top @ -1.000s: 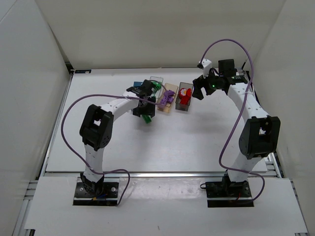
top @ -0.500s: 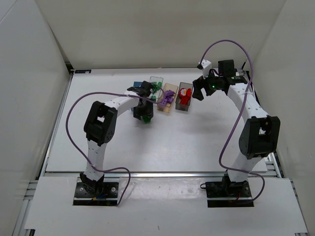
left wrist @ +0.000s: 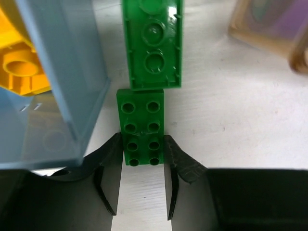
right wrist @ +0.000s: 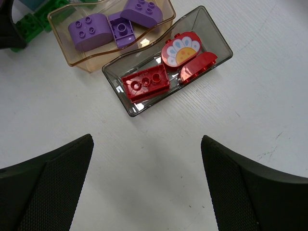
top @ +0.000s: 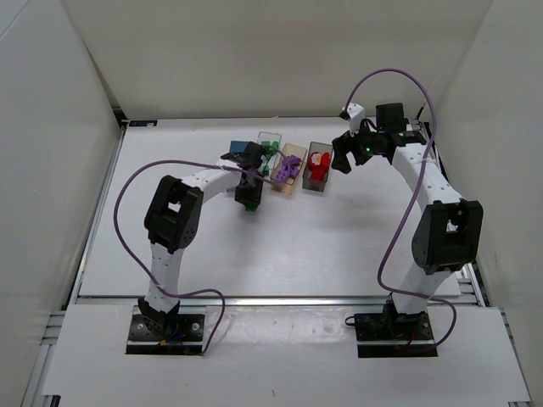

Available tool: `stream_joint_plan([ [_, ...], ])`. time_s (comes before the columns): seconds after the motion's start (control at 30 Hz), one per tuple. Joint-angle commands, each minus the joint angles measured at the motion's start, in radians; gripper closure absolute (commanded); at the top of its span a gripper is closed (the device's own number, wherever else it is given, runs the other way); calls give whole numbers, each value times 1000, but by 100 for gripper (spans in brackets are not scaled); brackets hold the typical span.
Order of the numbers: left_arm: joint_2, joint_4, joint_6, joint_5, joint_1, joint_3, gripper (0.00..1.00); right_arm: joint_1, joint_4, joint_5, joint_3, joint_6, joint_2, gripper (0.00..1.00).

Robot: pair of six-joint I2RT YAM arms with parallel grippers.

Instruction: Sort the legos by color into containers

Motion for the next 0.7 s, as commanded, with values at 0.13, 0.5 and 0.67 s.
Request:
stream_joint_plan([
  [0.13,-216,55,241,211,8,-75,90,-2,-5,-37,26,2,-7,5],
  [0.5,-128,40,364,256,66,272,90,23,10,-59,48,32,15,6],
  [0.67,43,14,315,284,123,494,89,29,13,-59,78,39,30,6],
])
